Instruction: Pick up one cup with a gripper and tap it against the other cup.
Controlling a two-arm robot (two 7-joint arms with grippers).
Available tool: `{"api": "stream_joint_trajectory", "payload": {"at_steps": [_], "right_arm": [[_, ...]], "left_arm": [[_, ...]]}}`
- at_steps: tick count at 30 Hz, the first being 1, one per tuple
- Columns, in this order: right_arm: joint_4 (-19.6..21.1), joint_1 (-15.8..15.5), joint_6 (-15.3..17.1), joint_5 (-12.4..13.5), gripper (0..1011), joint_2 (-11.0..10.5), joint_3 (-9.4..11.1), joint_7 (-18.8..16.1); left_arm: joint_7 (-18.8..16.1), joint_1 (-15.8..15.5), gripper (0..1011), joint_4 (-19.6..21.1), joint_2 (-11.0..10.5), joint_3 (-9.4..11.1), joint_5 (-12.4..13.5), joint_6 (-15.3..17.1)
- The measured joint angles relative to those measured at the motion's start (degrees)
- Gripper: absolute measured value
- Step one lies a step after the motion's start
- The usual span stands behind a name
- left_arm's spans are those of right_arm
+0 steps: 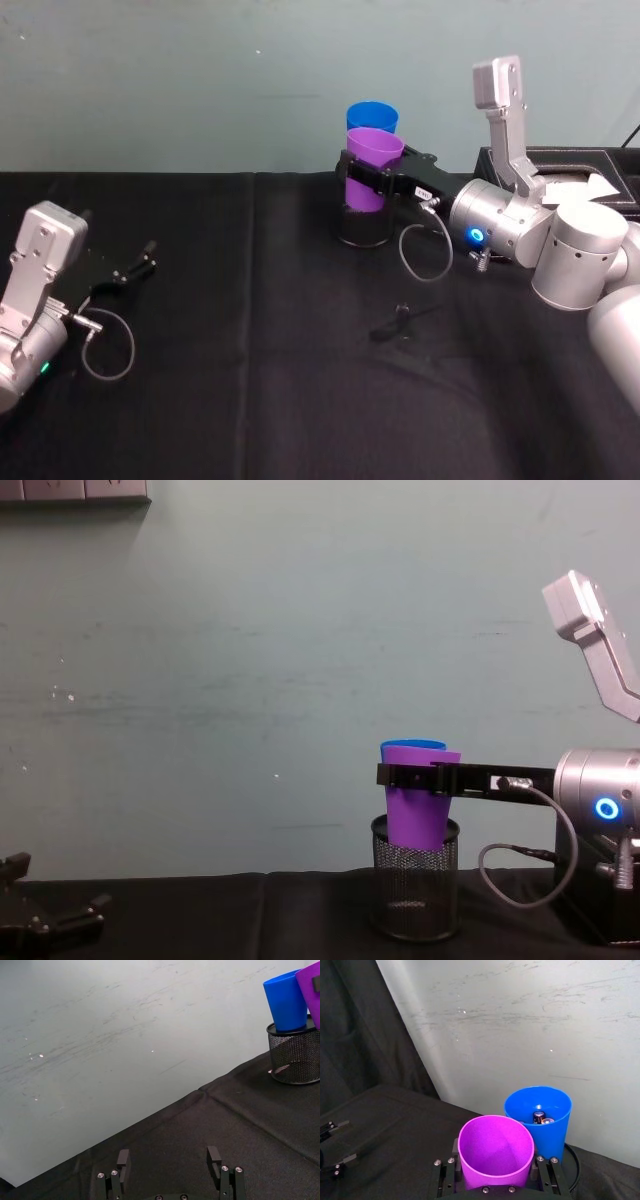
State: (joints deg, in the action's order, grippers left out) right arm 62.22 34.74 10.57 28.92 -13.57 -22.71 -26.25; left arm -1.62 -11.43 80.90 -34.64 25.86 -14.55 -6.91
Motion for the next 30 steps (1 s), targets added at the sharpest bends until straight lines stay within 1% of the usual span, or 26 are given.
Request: {"api": "stream_joint_trajectory", "payload": {"at_steps": [30], "right_arm": [[-0.06,0.03,-0.18,-0.16,724,0.02,0.0,-0.02]], "left_arm": [[0.0,0.0,1000,0.0,0.0,0.0,0.0,0.0]]}}
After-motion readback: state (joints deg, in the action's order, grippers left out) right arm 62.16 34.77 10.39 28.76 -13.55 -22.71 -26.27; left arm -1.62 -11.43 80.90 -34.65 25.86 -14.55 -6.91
